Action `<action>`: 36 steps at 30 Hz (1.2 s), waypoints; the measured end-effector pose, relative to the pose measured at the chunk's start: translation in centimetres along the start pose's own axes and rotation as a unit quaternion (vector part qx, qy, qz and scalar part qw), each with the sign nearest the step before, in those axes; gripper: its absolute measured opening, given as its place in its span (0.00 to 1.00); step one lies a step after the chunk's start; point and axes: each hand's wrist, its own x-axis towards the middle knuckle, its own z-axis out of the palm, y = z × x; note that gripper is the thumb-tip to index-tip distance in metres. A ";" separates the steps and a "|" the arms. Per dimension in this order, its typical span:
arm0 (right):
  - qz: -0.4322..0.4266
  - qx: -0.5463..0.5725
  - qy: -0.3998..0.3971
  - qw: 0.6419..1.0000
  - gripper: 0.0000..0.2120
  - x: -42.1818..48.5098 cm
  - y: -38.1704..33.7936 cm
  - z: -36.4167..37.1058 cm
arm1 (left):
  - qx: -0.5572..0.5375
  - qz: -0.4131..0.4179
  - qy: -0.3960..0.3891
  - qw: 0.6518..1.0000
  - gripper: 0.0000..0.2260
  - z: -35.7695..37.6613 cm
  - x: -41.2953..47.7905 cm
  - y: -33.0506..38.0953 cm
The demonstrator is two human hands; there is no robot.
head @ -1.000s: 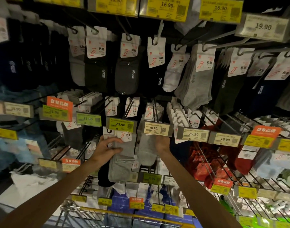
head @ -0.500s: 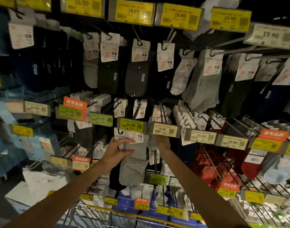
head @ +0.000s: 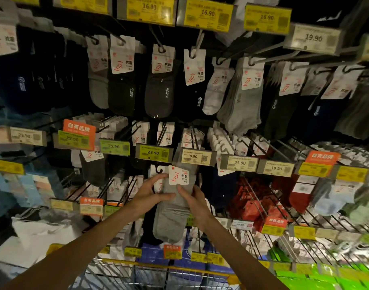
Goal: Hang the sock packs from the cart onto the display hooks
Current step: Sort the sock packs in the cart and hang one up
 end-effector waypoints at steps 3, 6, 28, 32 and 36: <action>0.019 0.045 0.017 0.999 0.25 0.1 0.1 -0.7 | 0.006 -0.014 -0.007 1.000 0.25 0.6 -0.1 0.1; 0.020 0.061 0.020 0.998 0.28 0.2 -0.2 -1.6 | 0.008 -0.019 -0.022 1.000 0.25 0.9 -0.4 0.4; -0.199 0.040 0.055 0.978 0.06 1.7 -5.9 -1.3 | -0.025 -0.015 0.018 0.999 0.25 0.8 -1.7 2.6; -0.227 0.028 0.073 0.971 0.06 2.0 -5.8 -0.9 | -0.019 -0.019 0.028 0.999 0.23 0.7 -1.3 2.5; -0.232 0.029 0.096 0.968 0.06 2.1 -5.9 -0.7 | -0.001 0.004 0.035 0.999 0.23 0.9 -1.0 2.5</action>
